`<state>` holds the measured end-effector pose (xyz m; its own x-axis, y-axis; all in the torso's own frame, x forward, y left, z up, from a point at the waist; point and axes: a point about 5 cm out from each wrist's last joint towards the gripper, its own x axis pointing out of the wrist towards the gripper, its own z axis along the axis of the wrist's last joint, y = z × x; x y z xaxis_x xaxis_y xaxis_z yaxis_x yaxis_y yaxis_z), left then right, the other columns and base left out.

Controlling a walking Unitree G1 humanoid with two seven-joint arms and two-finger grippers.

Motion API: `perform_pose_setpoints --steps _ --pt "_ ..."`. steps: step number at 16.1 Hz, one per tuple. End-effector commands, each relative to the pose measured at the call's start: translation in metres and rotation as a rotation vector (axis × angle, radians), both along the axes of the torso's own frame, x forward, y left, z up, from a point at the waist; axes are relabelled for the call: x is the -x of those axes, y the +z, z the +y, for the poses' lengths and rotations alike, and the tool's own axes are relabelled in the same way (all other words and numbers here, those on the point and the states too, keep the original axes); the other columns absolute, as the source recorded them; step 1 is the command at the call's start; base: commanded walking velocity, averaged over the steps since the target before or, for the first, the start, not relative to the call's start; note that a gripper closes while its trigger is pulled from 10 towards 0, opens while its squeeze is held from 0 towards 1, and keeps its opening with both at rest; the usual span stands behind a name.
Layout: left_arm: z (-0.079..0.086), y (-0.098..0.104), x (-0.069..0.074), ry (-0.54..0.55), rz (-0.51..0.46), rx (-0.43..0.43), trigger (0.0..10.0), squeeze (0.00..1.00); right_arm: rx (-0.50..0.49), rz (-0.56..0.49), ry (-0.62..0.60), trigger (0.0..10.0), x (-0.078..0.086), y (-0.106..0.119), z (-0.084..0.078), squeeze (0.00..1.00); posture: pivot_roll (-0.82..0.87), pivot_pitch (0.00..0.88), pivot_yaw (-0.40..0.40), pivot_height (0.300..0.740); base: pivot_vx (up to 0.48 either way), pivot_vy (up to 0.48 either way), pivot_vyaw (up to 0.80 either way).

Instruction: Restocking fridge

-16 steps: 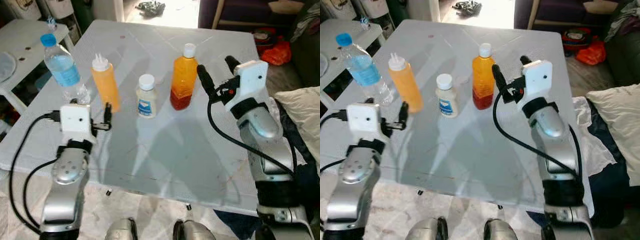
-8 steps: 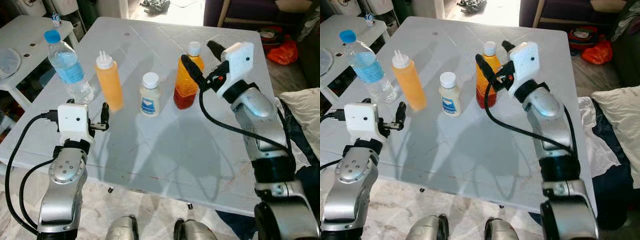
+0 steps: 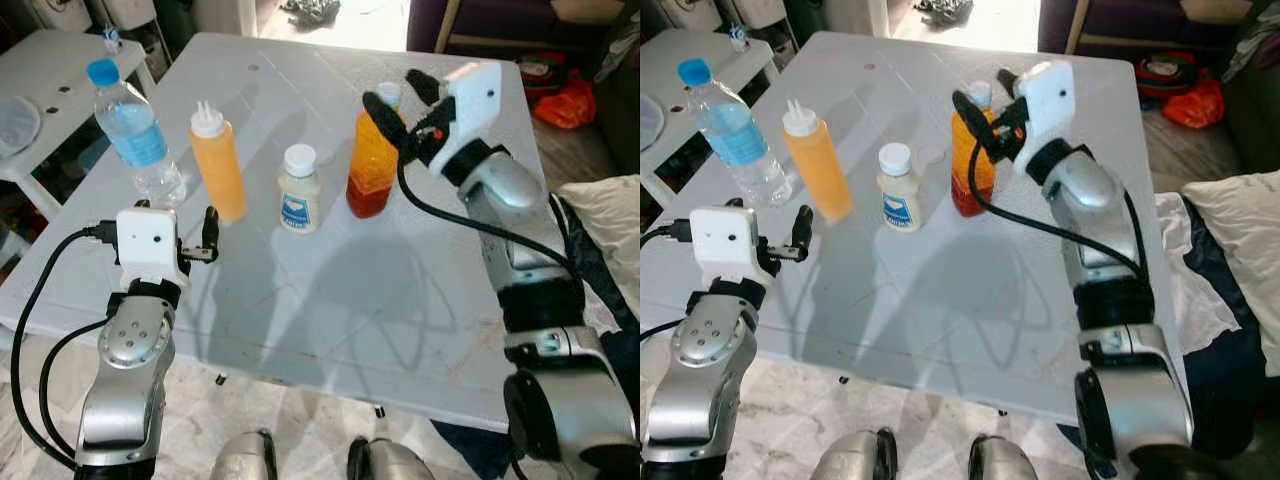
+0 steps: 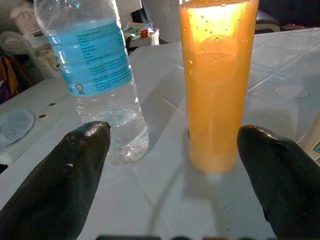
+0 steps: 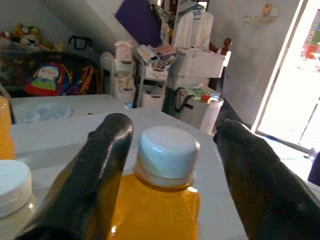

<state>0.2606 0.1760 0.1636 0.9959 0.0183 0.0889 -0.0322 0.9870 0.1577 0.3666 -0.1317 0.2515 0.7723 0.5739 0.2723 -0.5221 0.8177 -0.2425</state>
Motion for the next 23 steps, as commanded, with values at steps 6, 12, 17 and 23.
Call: perform_pose_setpoints --steps 6,12,17,23 --pt "0.0 0.003 0.002 0.009 -0.004 -0.022 10.0 0.0 -0.045 0.041 0.081 0.0 -0.006 0.004 0.012 0.0 0.09 0.157 0.009 0.74 0.0 0.0 0.0" --pt "-0.001 0.002 0.003 0.008 0.002 -0.025 10.0 0.0 -0.045 0.117 0.038 0.0 -0.008 -0.006 0.007 0.0 0.09 0.163 0.01 0.74 0.0 0.0 0.0" --pt "-0.002 0.0 0.001 0.011 -0.005 -0.037 10.0 0.0 -0.041 0.187 -0.024 0.0 0.002 -0.022 0.001 0.0 0.08 0.143 0.003 0.74 0.0 0.0 0.0" --pt "-0.012 -0.006 -0.002 0.028 0.004 -0.02 10.0 0.0 -0.184 0.054 -0.201 0.0 0.047 -0.019 0.003 0.0 0.06 0.115 -0.005 0.74 0.0 0.0 0.0"
